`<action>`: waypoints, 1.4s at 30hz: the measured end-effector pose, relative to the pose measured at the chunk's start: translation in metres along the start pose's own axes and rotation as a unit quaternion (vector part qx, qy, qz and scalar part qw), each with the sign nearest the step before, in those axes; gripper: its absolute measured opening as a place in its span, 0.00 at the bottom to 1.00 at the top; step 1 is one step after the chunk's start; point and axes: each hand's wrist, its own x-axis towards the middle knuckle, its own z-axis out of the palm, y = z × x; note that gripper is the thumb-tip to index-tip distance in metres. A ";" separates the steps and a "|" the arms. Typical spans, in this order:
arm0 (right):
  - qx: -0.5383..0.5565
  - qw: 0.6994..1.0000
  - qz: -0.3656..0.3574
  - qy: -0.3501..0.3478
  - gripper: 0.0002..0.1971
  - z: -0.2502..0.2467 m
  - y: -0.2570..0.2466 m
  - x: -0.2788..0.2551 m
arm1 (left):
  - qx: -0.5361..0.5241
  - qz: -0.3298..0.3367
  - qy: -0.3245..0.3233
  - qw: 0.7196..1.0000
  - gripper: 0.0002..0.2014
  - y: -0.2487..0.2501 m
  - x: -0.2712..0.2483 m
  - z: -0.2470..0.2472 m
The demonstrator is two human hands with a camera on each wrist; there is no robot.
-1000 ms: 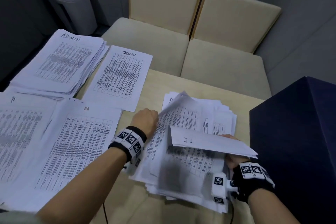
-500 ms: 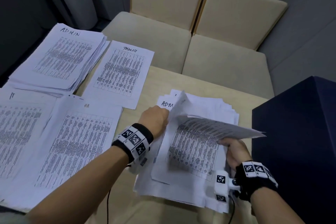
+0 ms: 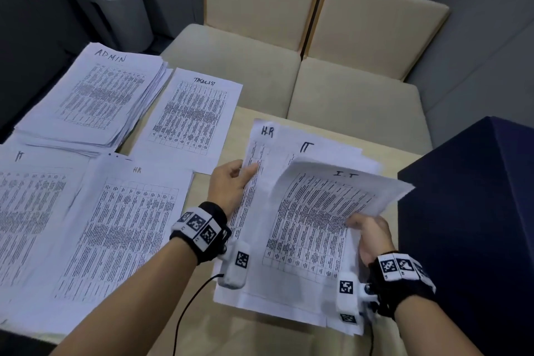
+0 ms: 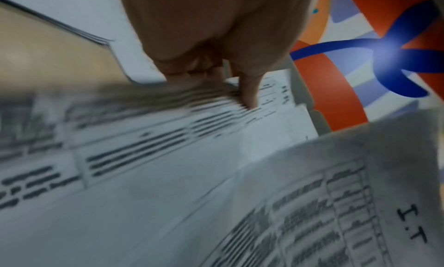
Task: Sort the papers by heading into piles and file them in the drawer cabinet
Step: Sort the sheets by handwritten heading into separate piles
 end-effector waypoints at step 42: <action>0.016 0.998 0.038 -0.039 0.15 -0.024 -0.009 -0.005 | 0.054 -0.064 -0.091 0.992 0.17 -0.015 0.012 -0.001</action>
